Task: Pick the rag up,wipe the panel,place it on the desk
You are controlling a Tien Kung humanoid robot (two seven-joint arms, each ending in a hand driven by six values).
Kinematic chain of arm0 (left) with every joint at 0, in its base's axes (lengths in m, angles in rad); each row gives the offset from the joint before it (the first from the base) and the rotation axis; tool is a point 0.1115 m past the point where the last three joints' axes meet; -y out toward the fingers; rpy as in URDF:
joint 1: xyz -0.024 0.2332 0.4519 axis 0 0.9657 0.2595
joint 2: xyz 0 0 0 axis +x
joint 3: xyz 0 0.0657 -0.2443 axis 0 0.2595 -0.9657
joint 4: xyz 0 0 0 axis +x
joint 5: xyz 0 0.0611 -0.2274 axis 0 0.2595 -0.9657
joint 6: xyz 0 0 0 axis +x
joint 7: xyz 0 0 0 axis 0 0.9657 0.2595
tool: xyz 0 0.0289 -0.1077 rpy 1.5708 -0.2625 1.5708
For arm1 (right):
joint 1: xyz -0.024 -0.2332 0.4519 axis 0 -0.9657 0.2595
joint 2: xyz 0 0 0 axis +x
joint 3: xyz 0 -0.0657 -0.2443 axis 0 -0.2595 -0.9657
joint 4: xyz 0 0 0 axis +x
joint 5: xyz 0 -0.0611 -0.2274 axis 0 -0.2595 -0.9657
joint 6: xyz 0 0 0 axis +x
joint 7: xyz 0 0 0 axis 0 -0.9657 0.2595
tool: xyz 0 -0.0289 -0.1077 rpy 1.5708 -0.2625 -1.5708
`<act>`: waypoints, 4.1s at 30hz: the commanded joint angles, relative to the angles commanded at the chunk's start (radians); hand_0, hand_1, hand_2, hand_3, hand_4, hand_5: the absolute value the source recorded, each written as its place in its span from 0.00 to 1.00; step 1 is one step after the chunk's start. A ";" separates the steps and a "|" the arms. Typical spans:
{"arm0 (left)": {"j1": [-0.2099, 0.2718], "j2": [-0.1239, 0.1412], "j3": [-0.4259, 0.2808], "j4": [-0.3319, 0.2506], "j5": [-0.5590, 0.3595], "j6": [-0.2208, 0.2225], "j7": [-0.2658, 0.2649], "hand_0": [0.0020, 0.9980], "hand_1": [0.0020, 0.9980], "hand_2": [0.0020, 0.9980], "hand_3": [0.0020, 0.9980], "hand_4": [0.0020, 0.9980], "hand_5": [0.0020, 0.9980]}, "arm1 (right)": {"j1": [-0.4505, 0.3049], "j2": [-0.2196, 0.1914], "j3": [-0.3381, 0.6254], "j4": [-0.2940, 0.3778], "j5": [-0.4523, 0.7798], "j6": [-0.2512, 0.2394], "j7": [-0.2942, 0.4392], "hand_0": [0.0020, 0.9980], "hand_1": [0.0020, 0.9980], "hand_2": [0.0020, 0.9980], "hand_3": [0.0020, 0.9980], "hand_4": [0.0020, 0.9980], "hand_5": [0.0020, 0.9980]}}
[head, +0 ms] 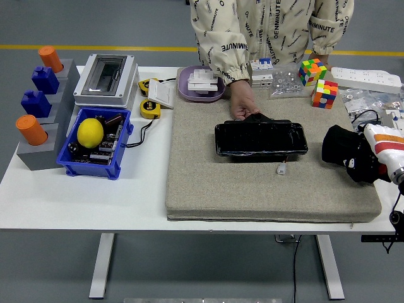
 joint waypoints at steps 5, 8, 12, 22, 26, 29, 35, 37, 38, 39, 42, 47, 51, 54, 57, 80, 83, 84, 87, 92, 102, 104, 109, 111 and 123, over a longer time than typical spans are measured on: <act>0.001 -0.001 0.004 0.000 -0.002 0.000 0.000 0.65 0.66 0.70 0.58 0.68 0.45 | 0.021 0.003 -0.021 0.013 0.011 0.001 -0.006 0.37 0.41 0.47 0.50 0.99 0.15; 0.003 0.000 0.005 0.001 -0.002 0.000 0.000 0.65 0.66 0.70 0.58 0.68 0.45 | 0.036 0.005 -0.033 0.021 0.019 0.001 -0.008 0.37 0.41 0.47 0.50 0.99 0.15; 0.003 0.003 0.005 0.001 -0.001 0.000 0.000 0.65 0.66 0.70 0.58 0.68 0.45 | 0.054 0.005 -0.046 0.035 0.026 0.000 -0.014 0.37 0.41 0.47 0.50 0.99 0.15; 0.002 0.007 0.014 0.001 -0.004 0.000 0.000 0.65 0.66 0.70 0.58 0.68 0.45 | 0.094 0.010 -0.070 0.044 0.045 0.005 -0.021 0.37 0.41 0.47 0.50 0.98 0.17; 0.001 0.007 0.020 0.000 -0.007 0.000 0.001 0.65 0.66 0.70 0.58 0.68 0.45 | 0.099 0.022 -0.081 0.038 0.044 0.007 -0.022 0.37 0.41 0.47 0.50 0.98 0.17; -0.001 0.008 0.022 0.000 -0.008 0.000 0.000 0.65 0.66 0.70 0.58 0.68 0.45 | 0.110 0.031 -0.094 0.030 0.044 0.008 -0.021 0.37 0.41 0.47 0.50 0.98 0.17; -0.002 0.009 0.017 0.001 -0.005 0.000 0.001 0.65 0.66 0.70 0.58 0.68 0.45 | 0.131 0.045 -0.116 0.020 0.044 0.012 -0.023 0.37 0.41 0.47 0.50 0.98 0.17; -0.001 0.009 0.016 0.002 -0.004 0.000 0.001 0.65 0.66 0.70 0.58 0.68 0.45 | 0.136 0.049 -0.122 0.021 0.044 0.013 -0.023 0.37 0.41 0.47 0.50 0.98 0.17; -0.002 0.008 0.015 0.002 -0.004 0.000 0.001 0.65 0.66 0.70 0.58 0.68 0.45 | 0.138 0.052 -0.124 0.021 0.044 0.014 -0.023 0.37 0.41 0.47 0.50 0.98 0.17; -0.002 0.008 0.015 0.002 -0.004 0.000 0.001 0.65 0.66 0.70 0.58 0.68 0.45 | 0.139 0.055 -0.126 0.021 0.044 0.015 -0.023 0.37 0.41 0.47 0.50 0.98 0.17; -0.003 0.007 0.016 0.001 -0.005 0.000 0.001 0.65 0.66 0.70 0.58 0.68 0.45 | 0.143 0.062 -0.134 0.021 0.045 0.016 -0.024 0.37 0.41 0.47 0.50 0.98 0.17; -0.006 0.008 0.016 0.000 -0.005 0.000 0.000 0.65 0.66 0.70 0.58 0.68 0.45 | 0.147 0.073 -0.153 0.021 0.047 0.020 -0.024 0.38 0.41 0.47 0.50 0.98 0.18; -0.007 0.008 0.015 0.001 -0.004 0.000 0.001 0.65 0.66 0.70 0.58 0.68 0.45 | 0.150 0.081 -0.169 0.020 0.050 0.022 -0.024 0.38 0.41 0.47 0.50 0.98 0.18; -0.007 0.008 0.015 0.001 -0.006 0.000 0.001 0.65 0.66 0.70 0.58 0.68 0.45 | 0.154 0.088 -0.184 0.021 0.052 0.022 -0.025 0.38 0.41 0.47 0.50 0.98 0.18; -0.008 0.008 0.017 0.001 -0.006 0.000 0.001 0.65 0.66 0.70 0.58 0.68 0.45 | 0.159 0.095 -0.200 0.021 0.055 0.022 -0.025 0.38 0.41 0.47 0.50 0.98 0.18; -0.012 0.011 0.018 0.001 -0.005 0.001 0.001 0.65 0.66 0.70 0.58 0.68 0.45 | 0.234 0.162 -0.350 0.031 0.071 0.029 -0.030 0.38 0.41 0.47 0.50 0.98 0.18; -0.012 0.011 0.020 0.002 -0.007 0.001 0.001 0.65 0.66 0.70 0.58 0.68 0.45 | 0.233 0.180 -0.356 0.022 0.069 0.030 -0.030 0.38 0.41 0.47 0.50 0.98 0.18; -0.012 0.011 0.020 0.001 -0.007 0.001 0.001 0.65 0.66 0.70 0.58 0.68 0.45 | 0.234 0.187 -0.363 0.021 0.070 0.030 -0.030 0.38 0.41 0.47 0.50 0.98 0.18; -0.013 0.011 0.021 0.001 -0.007 0.001 0.001 0.65 0.66 0.70 0.58 0.68 0.45 | 0.241 0.198 -0.381 0.023 0.071 0.031 -0.029 0.38 0.41 0.47 0.50 0.98 0.18; -0.015 0.012 0.023 0.000 -0.008 0.001 0.000 0.65 0.66 0.70 0.58 0.68 0.45 | 0.262 0.216 -0.417 0.028 0.076 0.031 -0.029 0.38 0.41 0.47 0.50 0.98 0.18; -0.018 0.016 0.029 0.001 -0.010 0.001 0.000 0.65 0.66 0.70 0.58 0.68 0.45 | 0.299 0.247 -0.476 0.028 0.083 0.032 -0.029 0.38 0.41 0.47 0.50 0.98 0.18; -0.018 0.017 0.032 0.001 -0.011 0.001 0.000 0.65 0.66 0.70 0.58 0.68 0.45 | 0.304 0.255 -0.485 0.025 0.085 0.032 -0.028 0.38 0.41 0.47 0.50 0.98 0.18; -0.018 0.018 0.037 0.001 -0.014 0.001 0.001 0.65 0.66 0.70 0.58 0.68 0.45 | 0.308 0.265 -0.503 0.018 0.087 0.033 -0.026 0.38 0.41 0.47 0.50 0.98 0.18; -0.018 0.018 0.038 0.002 -0.014 0.001 0.001 0.65 0.66 0.70 0.58 0.68 0.45 | 0.308 0.265 -0.509 0.013 0.087 0.033 -0.026 0.38 0.41 0.47 0.50 0.98 0.18; -0.015 0.019 0.042 0.000 -0.014 0.001 0.000 0.65 0.66 0.70 0.58 0.68 0.45 | 0.302 0.227 -0.489 -0.019 0.081 0.037 -0.028 0.38 0.41 0.47 0.50 0.98 0.18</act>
